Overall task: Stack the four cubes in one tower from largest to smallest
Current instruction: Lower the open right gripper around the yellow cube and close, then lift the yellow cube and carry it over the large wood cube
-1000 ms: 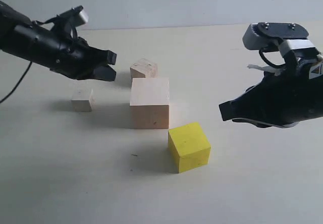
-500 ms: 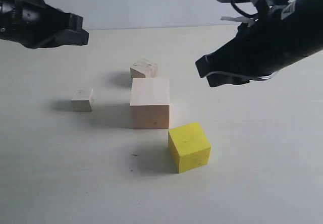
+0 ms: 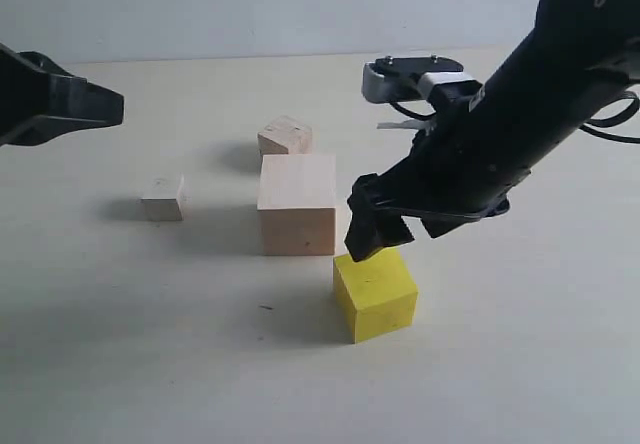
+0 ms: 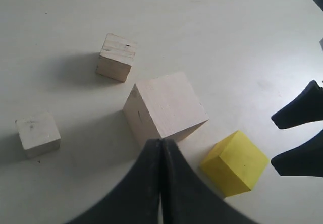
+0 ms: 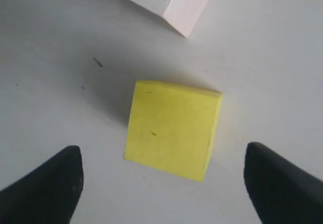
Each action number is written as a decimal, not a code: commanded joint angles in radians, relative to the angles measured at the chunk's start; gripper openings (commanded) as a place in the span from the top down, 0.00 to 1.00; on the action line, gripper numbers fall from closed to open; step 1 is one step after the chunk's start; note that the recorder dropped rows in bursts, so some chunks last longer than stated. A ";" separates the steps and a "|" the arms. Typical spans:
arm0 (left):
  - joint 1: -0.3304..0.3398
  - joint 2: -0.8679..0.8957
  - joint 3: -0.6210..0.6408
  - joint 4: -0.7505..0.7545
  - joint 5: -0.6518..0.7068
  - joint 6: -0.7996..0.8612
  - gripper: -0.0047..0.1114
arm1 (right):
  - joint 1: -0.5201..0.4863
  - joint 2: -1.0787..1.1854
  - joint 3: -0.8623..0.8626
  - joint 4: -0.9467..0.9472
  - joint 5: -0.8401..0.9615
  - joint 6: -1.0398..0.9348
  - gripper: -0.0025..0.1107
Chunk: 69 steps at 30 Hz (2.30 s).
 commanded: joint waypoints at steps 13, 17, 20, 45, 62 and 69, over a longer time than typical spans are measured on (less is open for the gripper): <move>0.002 -0.008 0.004 -0.003 0.038 -0.013 0.96 | 0.152 0.006 -0.097 -0.125 0.013 0.267 0.26; 0.002 -0.008 0.004 -0.003 0.034 -0.013 0.96 | 0.152 0.036 -0.097 -0.201 0.013 0.340 0.26; 0.002 -0.008 0.004 -0.003 0.025 -0.013 0.96 | 0.152 0.073 -0.097 -0.226 -0.049 0.343 0.26; 0.002 -0.008 0.004 -0.003 0.040 -0.013 0.96 | 0.152 0.239 -0.097 -0.280 -0.021 0.392 0.27; 0.002 -0.008 0.004 -0.003 0.041 -0.010 0.96 | 0.152 0.131 -0.097 -0.327 0.142 0.355 0.98; 0.002 -0.008 0.004 -0.003 0.060 -0.014 0.96 | 0.152 -0.006 -0.267 -0.480 0.301 0.497 0.98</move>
